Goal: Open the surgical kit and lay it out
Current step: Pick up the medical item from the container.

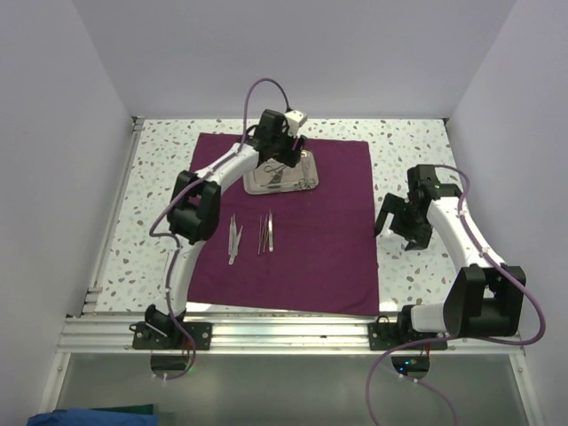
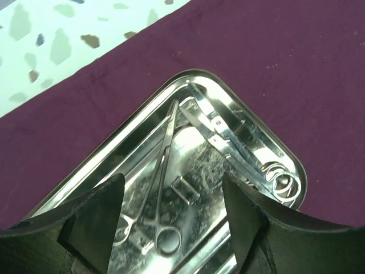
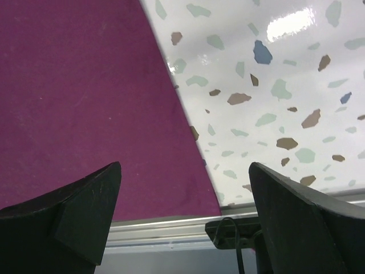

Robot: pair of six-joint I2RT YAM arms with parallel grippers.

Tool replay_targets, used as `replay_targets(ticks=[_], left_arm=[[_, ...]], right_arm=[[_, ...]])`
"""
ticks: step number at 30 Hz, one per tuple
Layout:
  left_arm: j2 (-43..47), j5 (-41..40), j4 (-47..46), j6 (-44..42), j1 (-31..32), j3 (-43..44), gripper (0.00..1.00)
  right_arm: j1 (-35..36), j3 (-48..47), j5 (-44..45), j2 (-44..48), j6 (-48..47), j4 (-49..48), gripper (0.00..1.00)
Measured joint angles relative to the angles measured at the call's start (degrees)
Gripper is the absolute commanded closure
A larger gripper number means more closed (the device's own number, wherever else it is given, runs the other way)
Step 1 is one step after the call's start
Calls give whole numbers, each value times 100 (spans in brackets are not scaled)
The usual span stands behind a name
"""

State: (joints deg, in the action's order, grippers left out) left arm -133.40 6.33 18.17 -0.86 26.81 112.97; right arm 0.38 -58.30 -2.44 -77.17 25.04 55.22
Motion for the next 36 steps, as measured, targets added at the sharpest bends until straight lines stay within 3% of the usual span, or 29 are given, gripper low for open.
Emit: replay_targets(ticks=[5, 13, 16, 20, 23, 30, 36], left_arm=[[-796, 398, -59, -74, -11, 813, 25], [-1488, 249, -138, -129, 26, 1414, 26], [-1554, 4, -140, -197, 92, 1517, 35], [-1596, -232, -136, -284, 216, 1582, 53], [-1596, -332, -79, -330, 286, 1591, 58], [-1558, -396, -92, -245, 271, 1475, 59], [-1475, -243, -13, 24, -103, 1346, 60]], right_arm=[[0, 2, 116, 11, 0, 299, 2], [0, -177, 153, -9, 107, 629, 2], [0, -330, 153, -66, 151, 649, 2], [0, -420, 153, -92, 186, 660, 2], [0, -422, 153, -92, 195, 669, 2], [0, -315, 144, -85, 197, 629, 2], [0, -262, 142, -85, 190, 608, 2]])
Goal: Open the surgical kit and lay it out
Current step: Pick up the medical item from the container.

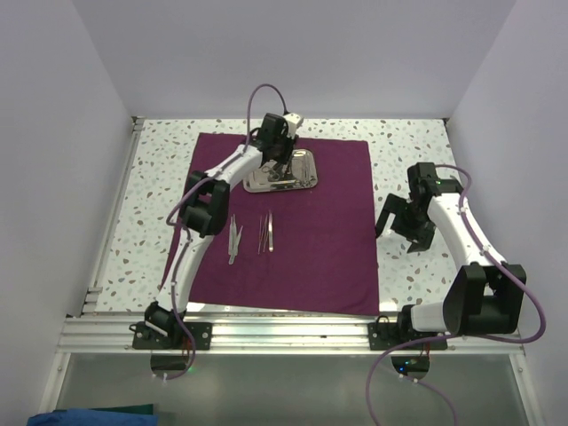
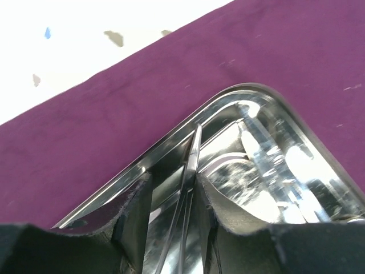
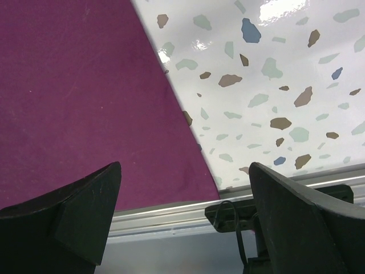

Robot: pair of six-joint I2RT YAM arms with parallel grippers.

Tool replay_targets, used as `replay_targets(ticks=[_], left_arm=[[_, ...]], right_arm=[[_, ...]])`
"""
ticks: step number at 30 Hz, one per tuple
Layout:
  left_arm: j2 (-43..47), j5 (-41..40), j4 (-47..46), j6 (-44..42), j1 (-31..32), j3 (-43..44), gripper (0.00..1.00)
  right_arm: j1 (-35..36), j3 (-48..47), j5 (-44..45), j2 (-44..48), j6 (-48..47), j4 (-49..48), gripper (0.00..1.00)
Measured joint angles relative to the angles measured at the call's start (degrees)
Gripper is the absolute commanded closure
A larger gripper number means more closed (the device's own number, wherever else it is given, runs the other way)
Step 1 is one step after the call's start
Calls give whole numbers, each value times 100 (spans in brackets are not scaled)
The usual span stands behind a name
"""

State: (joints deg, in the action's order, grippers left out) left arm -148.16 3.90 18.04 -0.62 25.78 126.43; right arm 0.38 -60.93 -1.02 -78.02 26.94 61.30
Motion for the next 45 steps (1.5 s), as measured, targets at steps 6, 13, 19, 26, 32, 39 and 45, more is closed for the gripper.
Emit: replay_targets(ticks=[6, 13, 19, 26, 32, 39, 45], left_arm=[[-153, 0, 509, -4, -138, 422, 66], [-149, -83, 549, -81, -133, 389, 79], [-151, -94, 697, -293, -127, 444, 100], [-55, -129, 702, -243, -127, 334, 100], [280, -503, 769, 186, -142, -70, 100], [667, -968, 1062, 728, -153, -149, 100], [1714, -1274, 920, 1414, -155, -962, 100]], right_arm=[[0, -11, -2, -140, -39, -17, 2], [0, -101, -13, -361, -105, -72, 2], [0, -122, -52, -457, -111, -120, 2], [0, -188, -146, -522, -111, -181, 2], [0, -208, -164, -522, -107, -251, 2], [0, -205, -208, -496, -107, -341, 2], [0, -175, -319, -411, -109, -459, 2]])
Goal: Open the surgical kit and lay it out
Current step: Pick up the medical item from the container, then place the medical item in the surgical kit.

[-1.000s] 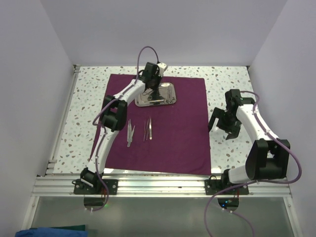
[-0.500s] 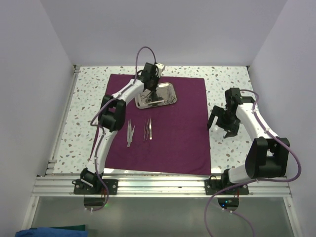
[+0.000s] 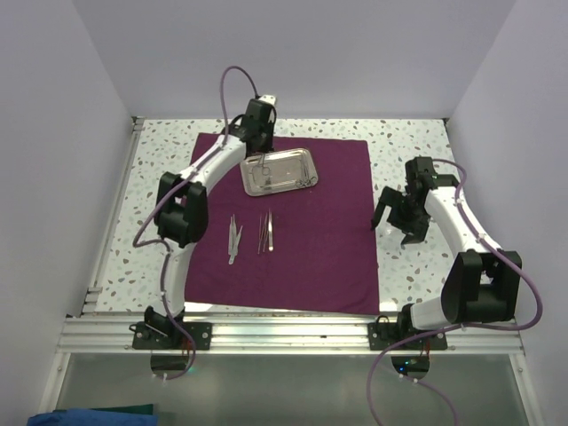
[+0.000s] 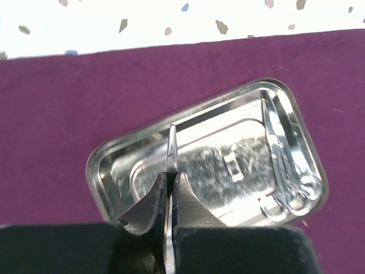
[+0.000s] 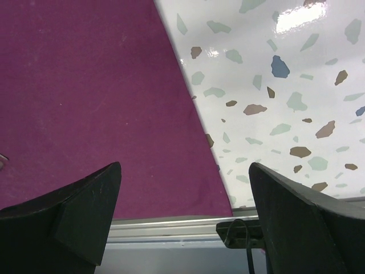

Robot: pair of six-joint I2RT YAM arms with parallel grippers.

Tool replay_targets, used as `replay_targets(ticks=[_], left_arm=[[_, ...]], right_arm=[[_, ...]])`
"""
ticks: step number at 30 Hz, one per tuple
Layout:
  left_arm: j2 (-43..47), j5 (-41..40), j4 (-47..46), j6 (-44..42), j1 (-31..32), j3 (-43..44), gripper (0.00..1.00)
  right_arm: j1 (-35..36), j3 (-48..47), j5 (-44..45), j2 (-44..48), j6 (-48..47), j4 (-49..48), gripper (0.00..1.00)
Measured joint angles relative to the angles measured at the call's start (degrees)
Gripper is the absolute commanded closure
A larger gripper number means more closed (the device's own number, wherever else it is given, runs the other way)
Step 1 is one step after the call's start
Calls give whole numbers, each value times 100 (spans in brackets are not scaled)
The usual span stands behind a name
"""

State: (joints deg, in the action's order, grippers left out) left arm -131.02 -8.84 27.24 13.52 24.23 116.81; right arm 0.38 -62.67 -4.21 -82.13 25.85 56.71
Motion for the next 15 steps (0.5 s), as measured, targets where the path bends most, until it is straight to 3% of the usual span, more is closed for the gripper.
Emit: replay_targets(ticks=[8, 15], left_arm=[[1775, -291, -457, 1534, 511, -2122, 100], [1794, -369, -448, 2806, 1971, -2986, 100]], right_arm=[[0, 2, -120, 2, -7, -136, 2], [0, 186, -166, 76, -42, -297, 2]])
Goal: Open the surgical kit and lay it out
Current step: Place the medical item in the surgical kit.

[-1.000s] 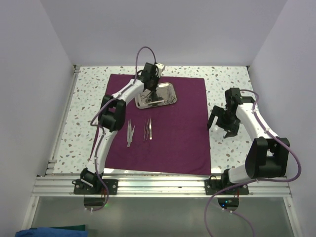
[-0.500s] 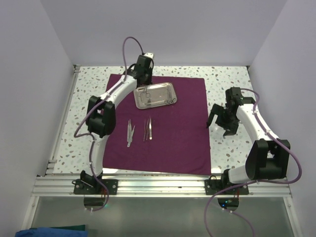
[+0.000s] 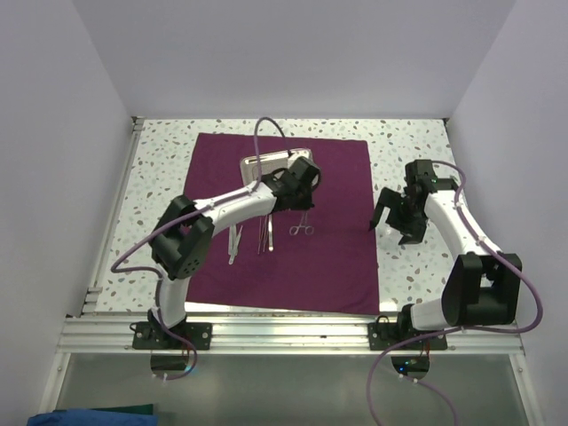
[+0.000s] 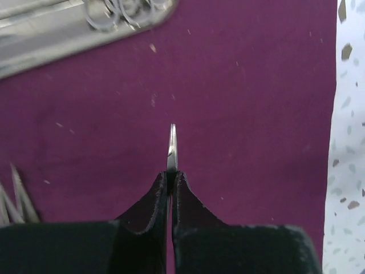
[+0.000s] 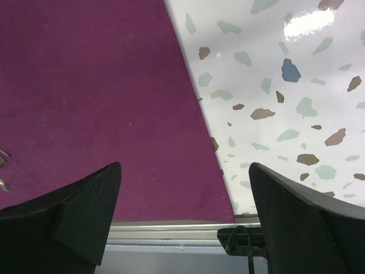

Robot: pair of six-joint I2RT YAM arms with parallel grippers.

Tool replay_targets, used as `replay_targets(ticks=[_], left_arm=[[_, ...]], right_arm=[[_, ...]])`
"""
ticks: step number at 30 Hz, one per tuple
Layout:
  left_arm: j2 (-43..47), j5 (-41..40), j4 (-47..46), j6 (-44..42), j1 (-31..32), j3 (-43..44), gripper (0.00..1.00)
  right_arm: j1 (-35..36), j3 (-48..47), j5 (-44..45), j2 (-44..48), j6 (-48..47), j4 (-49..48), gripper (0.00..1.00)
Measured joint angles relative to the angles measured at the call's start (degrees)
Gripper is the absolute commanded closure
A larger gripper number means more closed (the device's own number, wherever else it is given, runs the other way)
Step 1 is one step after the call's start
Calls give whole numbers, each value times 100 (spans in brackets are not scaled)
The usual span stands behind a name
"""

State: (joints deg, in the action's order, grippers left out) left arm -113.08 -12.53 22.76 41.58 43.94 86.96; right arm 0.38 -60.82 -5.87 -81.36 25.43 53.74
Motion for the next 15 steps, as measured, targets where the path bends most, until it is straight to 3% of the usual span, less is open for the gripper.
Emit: replay_targets(ticks=[4, 13, 14, 15], left_arm=[[-138, -20, 76, 446, 372, -68, 100], [-293, 138, 35, 1073, 542, -426, 99], [-330, 168, 37, 1119, 568, -435, 93], [-361, 195, 44, 1147, 595, -435, 77]], right_arm=[[0, 256, -7, 186, -61, -37, 2], [0, 509, -116, 319, -92, -79, 2], [0, 507, -118, 319, -92, -85, 2], [0, 507, -120, 319, -90, -87, 2]])
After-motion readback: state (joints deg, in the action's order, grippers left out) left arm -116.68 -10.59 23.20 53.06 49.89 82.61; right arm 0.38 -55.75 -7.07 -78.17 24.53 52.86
